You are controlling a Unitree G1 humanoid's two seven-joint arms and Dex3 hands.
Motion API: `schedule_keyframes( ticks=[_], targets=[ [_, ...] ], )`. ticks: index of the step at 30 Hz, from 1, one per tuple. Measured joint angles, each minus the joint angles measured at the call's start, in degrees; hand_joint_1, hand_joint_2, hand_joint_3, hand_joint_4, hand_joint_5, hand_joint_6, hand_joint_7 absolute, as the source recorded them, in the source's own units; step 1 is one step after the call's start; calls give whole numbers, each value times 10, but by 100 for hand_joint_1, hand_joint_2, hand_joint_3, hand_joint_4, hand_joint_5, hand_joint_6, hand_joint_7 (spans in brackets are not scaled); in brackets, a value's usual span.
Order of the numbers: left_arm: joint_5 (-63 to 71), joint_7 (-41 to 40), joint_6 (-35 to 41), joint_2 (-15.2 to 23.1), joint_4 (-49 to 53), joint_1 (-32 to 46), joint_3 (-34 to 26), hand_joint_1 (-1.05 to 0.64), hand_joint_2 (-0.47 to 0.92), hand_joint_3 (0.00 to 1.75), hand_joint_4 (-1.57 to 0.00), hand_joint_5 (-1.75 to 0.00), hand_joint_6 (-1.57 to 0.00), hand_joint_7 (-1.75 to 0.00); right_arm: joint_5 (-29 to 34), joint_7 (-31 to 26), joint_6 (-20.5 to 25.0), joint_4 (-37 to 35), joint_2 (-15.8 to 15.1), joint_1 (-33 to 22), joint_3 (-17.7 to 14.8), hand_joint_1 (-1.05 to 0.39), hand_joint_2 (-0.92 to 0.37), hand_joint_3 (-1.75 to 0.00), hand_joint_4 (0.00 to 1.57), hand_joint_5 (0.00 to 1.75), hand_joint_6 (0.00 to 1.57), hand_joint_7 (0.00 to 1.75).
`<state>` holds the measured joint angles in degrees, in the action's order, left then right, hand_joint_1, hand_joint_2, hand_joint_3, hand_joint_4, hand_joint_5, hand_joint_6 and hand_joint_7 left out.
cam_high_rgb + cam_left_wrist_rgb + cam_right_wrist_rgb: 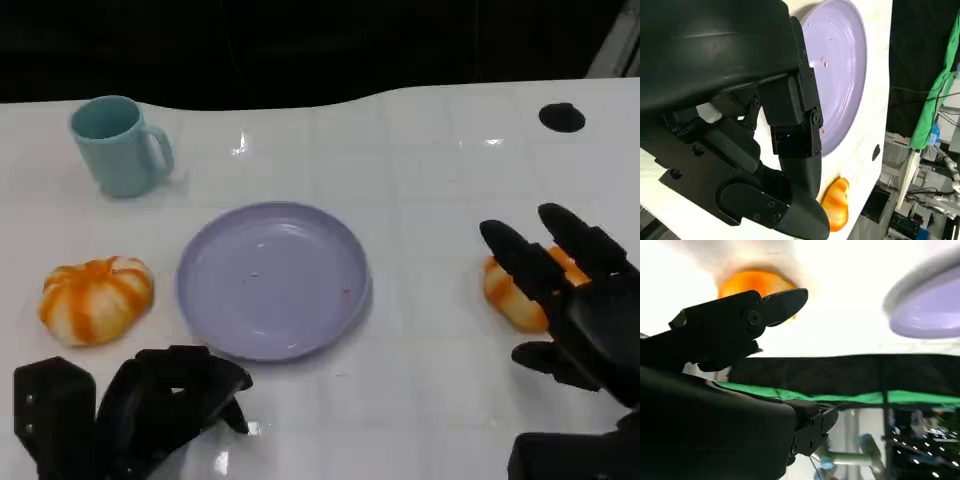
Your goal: Grasp the bread from the table and place it into the plate.
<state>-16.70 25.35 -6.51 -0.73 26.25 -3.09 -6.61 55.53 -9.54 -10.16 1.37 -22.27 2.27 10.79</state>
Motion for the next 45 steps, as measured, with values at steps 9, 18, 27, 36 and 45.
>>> schedule_keyframes(
  ticks=[9,18,27,36,45],
  targets=[
    [1,0,0,0,0,0,0,-105,61,23,-90,-150,-157,-29,2,7,39,-47,-8,41,18,-50,-85,-5,0,0,9,2],
    [1,0,-1,-1,0,0,0,-105,61,23,-90,-150,-157,-30,1,-1,51,-122,-11,82,47,-54,-87,-6,0,0,8,0],
    [1,-2,-2,-1,0,0,0,-105,61,23,-90,-150,-157,-30,-3,-2,65,-190,-10,126,80,-51,-87,-6,0,0,8,1],
    [1,-2,-3,-1,0,0,0,-105,60,23,-90,-148,-156,-29,-8,-10,84,-247,9,164,105,-42,-84,-3,0,0,12,2],
    [1,-2,-4,-2,-1,1,1,-105,60,24,-91,-149,-157,-30,-24,-21,93,-314,25,202,125,-31,-82,-1,8,5,19,3]
  ],
)
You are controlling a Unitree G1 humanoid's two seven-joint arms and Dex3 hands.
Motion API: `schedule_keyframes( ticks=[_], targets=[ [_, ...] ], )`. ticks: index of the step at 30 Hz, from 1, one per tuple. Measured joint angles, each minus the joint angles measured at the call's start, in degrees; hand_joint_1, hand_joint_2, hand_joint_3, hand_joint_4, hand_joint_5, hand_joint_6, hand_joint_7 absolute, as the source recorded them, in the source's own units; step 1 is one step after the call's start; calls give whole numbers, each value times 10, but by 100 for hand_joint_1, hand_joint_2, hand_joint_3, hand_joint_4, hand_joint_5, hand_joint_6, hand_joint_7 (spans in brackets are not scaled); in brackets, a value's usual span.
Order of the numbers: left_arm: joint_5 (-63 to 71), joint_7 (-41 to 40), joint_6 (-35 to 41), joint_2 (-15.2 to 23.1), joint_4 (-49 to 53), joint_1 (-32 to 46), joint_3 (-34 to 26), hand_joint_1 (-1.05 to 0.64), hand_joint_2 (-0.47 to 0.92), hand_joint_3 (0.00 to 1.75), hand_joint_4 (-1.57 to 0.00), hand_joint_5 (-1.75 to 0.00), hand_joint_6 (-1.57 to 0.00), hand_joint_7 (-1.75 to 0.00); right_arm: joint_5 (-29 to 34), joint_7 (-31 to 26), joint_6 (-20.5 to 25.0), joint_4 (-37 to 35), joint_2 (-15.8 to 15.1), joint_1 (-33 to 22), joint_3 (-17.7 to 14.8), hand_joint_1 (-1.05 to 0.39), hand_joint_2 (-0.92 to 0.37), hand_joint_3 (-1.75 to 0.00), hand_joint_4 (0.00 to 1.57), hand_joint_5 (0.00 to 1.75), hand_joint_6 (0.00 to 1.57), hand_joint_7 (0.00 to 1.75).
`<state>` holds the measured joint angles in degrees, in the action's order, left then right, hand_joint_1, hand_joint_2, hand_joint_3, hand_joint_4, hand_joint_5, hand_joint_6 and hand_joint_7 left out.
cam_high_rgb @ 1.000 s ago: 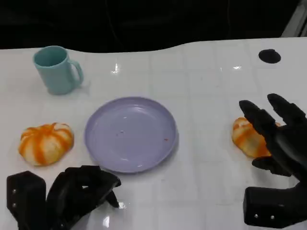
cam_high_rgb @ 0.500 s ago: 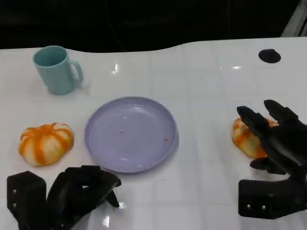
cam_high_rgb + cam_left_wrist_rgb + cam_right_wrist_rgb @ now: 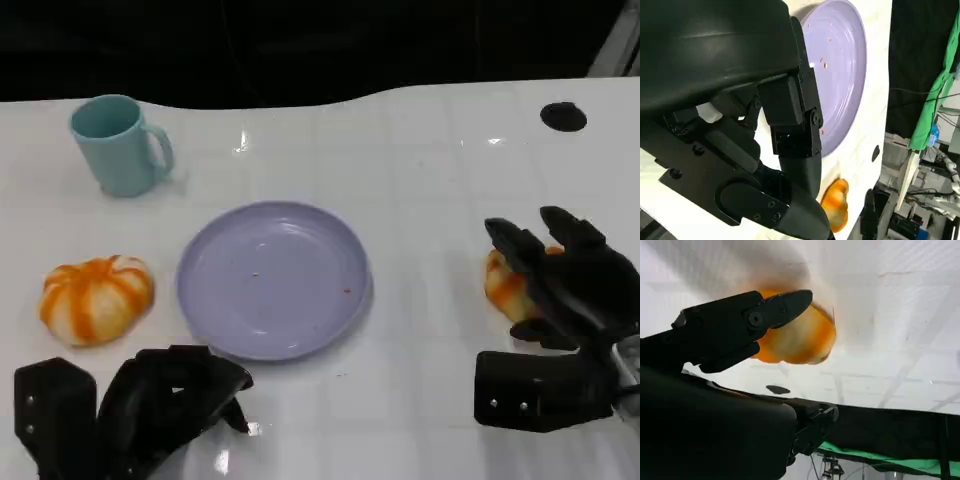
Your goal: Grasp the bread from the table and place it into the plate.
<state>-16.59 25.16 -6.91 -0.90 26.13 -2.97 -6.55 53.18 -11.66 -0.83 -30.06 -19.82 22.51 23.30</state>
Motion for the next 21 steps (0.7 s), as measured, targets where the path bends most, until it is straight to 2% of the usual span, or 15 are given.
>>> schedule_keyframes(
  ticks=[7,13,14,16,17,18,19,20,21],
  targets=[
    [0,0,-2,0,-4,3,0,-105,60,25,-91,-149,-157,-30,-5,-11,10,-42,6,15,11,-27,-80,0,15,9,26,3],
    [0,0,1,0,-9,6,0,-105,60,25,-90,-149,-157,-30,-14,-6,26,-45,9,20,16,-26,-82,-1,23,11,33,4],
    [0,0,2,0,-10,6,0,-105,60,25,-90,-149,-157,-30,-16,-2,30,-44,9,21,17,-25,-84,-1,34,14,41,5],
    [0,0,4,0,-10,6,0,-105,60,25,-90,-150,-157,-30,-21,4,34,-44,9,24,21,-19,-86,-1,67,17,63,6],
    [0,0,4,0,-10,6,0,-105,60,25,-90,-150,-157,-30,-24,5,34,-45,9,25,22,-16,-87,-1,93,25,83,11],
    [0,0,4,0,-11,7,0,-105,60,25,-90,-150,-157,-30,-31,-4,25,-49,10,26,22,-14,-88,-1,104,42,99,10],
    [0,0,4,0,-11,7,0,-105,60,26,-90,-150,-157,-30,-36,-17,16,-56,10,26,21,-12,-90,-1,100,106,118,9],
    [0,0,4,0,-11,7,0,-105,60,26,-90,-150,-157,-30,-43,-35,5,-64,10,28,21,-12,-91,-1,97,136,126,9],
    [0,0,4,0,-12,7,0,-105,60,25,-90,-150,-157,-30,-45,-51,-5,-73,10,31,21,-11,-92,-4,93,159,135,13]
  ],
)
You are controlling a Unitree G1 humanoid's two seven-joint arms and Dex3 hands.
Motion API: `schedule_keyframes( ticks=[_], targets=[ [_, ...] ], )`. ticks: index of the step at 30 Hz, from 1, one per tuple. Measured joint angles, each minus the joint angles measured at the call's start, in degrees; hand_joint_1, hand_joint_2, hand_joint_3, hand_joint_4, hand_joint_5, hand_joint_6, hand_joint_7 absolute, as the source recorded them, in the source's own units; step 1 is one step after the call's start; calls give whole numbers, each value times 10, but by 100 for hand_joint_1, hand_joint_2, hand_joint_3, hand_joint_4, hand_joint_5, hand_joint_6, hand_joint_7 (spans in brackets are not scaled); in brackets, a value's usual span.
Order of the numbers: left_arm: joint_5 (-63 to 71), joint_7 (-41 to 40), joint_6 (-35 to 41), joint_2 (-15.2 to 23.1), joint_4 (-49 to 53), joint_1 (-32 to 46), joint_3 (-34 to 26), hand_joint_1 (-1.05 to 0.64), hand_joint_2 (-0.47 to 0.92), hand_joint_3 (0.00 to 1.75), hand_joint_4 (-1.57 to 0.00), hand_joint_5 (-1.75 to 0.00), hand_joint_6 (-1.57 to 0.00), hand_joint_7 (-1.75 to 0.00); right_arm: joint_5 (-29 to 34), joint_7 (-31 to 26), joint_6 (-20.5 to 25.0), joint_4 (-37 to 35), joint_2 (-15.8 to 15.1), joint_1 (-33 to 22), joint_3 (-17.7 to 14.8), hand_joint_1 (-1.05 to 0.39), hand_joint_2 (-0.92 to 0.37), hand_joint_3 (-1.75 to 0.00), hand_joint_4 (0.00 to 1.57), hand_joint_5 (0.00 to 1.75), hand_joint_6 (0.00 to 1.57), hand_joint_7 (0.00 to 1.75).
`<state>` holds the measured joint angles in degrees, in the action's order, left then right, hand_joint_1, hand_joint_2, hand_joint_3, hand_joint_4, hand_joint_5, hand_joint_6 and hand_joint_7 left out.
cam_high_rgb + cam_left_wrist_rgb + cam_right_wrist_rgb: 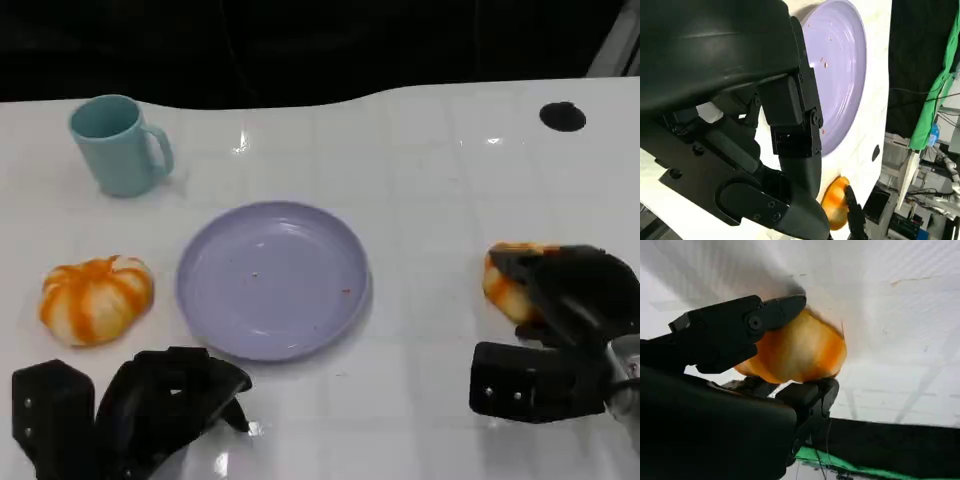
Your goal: Grasp the bread from the table and place it into the plate.
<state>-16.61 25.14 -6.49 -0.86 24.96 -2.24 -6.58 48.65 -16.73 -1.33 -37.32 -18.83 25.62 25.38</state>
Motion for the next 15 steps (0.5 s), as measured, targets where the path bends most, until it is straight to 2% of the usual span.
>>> schedule_keyframes(
  ticks=[1,3,4,6,8,10,12,15],
  targets=[
    [0,0,0,0,-1,0,0,-105,60,25,-90,-150,-157,-30,-1,-13,-10,-8,0,4,1,-11,-92,-7,90,167,129,35],
    [0,0,0,0,-3,2,0,-105,60,25,-90,-150,-157,-30,-1,-36,-27,-21,0,9,3,-10,-91,-11,88,173,95,109],
    [0,0,1,0,-4,3,0,-105,60,25,-90,-150,-157,-30,-1,-47,-34,-25,0,10,4,-10,-90,-13,87,174,82,138],
    [0,0,2,0,-5,3,0,-105,60,25,-90,-150,-157,-31,-1,-68,-46,-34,0,11,5,-10,-89,-15,88,174,76,152],
    [1,0,2,0,-6,3,1,-105,60,26,-90,-150,-157,-31,0,-90,-57,-46,0,13,8,-11,-84,-19,91,175,79,147],
    [1,0,2,0,-6,3,1,-105,60,26,-90,-150,-157,-31,2,-115,-64,-57,0,15,11,-11,-81,-27,91,175,78,151],
    [2,0,2,0,-6,3,2,-105,60,26,-90,-151,-157,-31,5,-136,-69,-69,1,18,15,-12,-65,-58,89,175,77,152],
    [2,0,2,0,-6,3,2,-105,60,27,-90,-151,-157,-31,8,-168,-73,-86,1,28,23,-10,-53,-75,89,175,73,164]
  ],
)
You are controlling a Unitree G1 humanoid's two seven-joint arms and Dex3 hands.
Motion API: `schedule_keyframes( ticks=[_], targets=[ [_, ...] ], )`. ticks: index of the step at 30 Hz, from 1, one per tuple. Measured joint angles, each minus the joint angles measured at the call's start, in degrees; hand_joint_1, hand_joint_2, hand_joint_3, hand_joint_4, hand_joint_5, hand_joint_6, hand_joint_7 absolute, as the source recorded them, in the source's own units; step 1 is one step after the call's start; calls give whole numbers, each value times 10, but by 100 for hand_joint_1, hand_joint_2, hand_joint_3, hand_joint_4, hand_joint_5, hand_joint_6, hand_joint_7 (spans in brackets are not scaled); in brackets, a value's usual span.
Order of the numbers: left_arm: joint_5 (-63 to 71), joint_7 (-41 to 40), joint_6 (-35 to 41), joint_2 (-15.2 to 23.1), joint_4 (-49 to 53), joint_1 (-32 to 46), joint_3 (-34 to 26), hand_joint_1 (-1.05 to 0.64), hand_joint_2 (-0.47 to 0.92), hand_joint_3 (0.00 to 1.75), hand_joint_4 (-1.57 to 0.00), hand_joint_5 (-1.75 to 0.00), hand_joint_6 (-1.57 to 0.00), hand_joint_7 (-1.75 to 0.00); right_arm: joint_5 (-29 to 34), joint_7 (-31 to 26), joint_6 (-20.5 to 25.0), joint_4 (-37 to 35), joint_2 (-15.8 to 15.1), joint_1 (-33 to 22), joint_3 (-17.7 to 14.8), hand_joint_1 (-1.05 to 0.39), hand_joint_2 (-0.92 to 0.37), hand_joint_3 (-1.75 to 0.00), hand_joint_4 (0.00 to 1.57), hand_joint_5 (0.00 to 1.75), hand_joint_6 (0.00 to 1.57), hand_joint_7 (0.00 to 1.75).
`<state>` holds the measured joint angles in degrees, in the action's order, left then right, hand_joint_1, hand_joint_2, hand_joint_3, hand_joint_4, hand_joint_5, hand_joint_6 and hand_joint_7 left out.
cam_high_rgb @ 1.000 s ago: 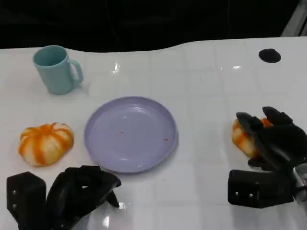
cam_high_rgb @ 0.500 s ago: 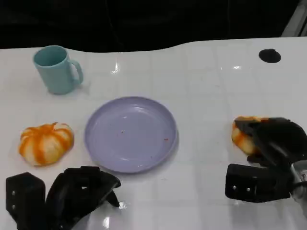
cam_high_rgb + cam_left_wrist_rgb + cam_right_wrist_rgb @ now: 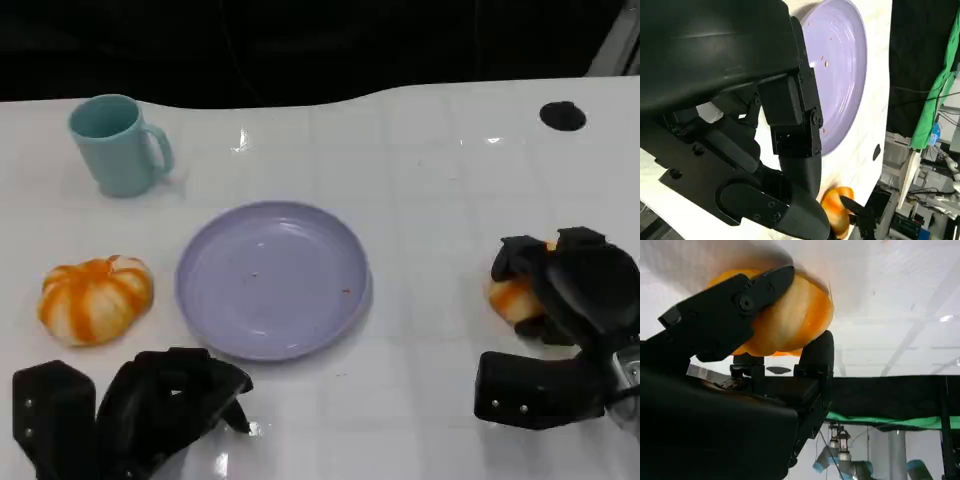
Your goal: Grasp the bread from the table and place it into the plate.
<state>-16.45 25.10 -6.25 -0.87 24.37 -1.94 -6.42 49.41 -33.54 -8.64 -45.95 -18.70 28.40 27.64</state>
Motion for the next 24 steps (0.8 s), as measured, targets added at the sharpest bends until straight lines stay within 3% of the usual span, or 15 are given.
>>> schedule_keyframes(
  ticks=[8,14,18,21,24],
  targets=[
    [0,0,0,0,-1,0,1,-105,60,27,-90,-151,-156,-31,12,-75,-39,-23,1,8,9,-8,-31,-115,96,175,81,166],
    [0,0,0,0,-1,0,1,-105,59,28,-90,-150,-156,-31,11,-86,-71,-15,0,10,9,-8,-28,-122,99,175,85,163],
    [0,0,0,0,-1,0,1,-105,59,28,-91,-150,-157,-31,10,-70,-82,12,0,11,9,-10,-30,-126,97,175,84,162],
    [0,0,0,0,-1,1,0,-105,59,27,-91,-150,-157,-30,-22,9,-116,61,-3,11,7,-8,-28,-124,97,175,84,164],
    [0,0,0,-1,-1,1,1,-105,58,27,-91,-149,-157,-30,-29,41,-144,96,-1,12,8,-9,-28,-127,100,175,87,160]
  ],
)
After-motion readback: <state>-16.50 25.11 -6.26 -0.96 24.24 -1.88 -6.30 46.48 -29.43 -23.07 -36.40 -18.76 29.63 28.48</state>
